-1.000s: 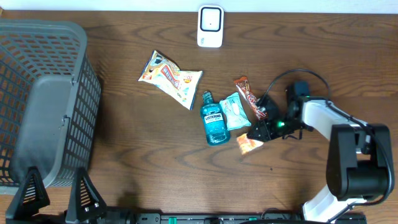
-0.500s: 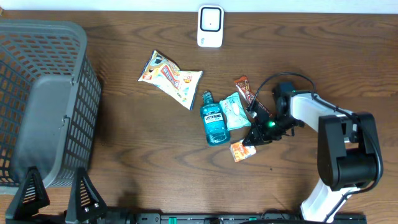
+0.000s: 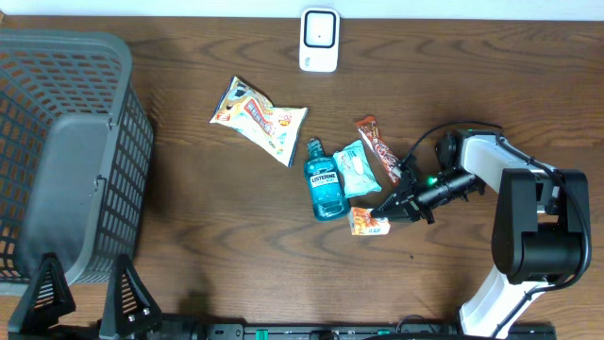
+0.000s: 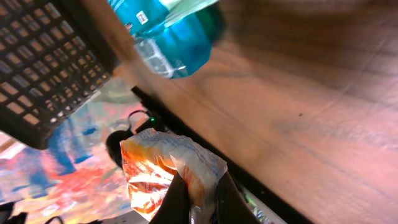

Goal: Scan the item barcode
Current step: 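Grasp the small orange snack with the right gripper and lift it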

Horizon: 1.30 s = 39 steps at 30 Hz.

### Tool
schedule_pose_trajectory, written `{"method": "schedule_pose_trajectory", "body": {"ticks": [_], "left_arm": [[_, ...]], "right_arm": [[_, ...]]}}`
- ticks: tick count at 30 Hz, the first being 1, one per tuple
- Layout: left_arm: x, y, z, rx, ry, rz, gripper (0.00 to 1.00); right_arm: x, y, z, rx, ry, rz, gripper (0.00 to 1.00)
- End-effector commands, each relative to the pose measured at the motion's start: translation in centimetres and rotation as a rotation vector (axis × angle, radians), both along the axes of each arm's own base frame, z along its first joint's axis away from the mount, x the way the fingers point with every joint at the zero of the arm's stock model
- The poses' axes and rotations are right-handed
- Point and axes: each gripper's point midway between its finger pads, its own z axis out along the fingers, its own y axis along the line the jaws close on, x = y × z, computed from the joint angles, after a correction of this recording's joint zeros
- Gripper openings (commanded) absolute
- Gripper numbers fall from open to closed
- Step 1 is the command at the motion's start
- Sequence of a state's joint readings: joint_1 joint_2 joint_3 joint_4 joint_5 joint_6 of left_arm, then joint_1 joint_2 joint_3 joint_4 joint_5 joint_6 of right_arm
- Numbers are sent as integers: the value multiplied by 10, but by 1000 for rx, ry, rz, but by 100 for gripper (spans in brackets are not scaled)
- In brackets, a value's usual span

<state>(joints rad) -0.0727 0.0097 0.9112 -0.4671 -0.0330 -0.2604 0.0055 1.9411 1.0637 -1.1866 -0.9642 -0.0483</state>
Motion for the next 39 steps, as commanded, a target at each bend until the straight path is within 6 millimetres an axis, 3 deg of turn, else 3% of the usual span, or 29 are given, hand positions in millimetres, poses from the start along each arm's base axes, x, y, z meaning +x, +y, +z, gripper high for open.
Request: {"method": "schedule_pose_trajectory", "body": {"ticks": [1,8,16,20,23,31,39], "left_arm": [[3,2,-3,12,1,20,98],[30,0,-29,17,62,21,98],[44,6,-55,-8,144,52,98],[56,-1,-77,11,209,15,98],[69,-16,-100,36,267,-63,98],[94,-48,-165,69,411,-237,98],[111,-49,-194,68,443,-238,98]], "right_arm": [[13,7,29,77,-63,-52,1],[19,6,75,48,-192,-113,1],[28,-33,103,-356,-372,-313,2],[28,-25,133,-344,-520,-335,1],[21,-17,148,-318,-520,-373,2],[10,1,150,-299,-485,-351,2],[11,-2,143,-369,-511,-346,2]]}}
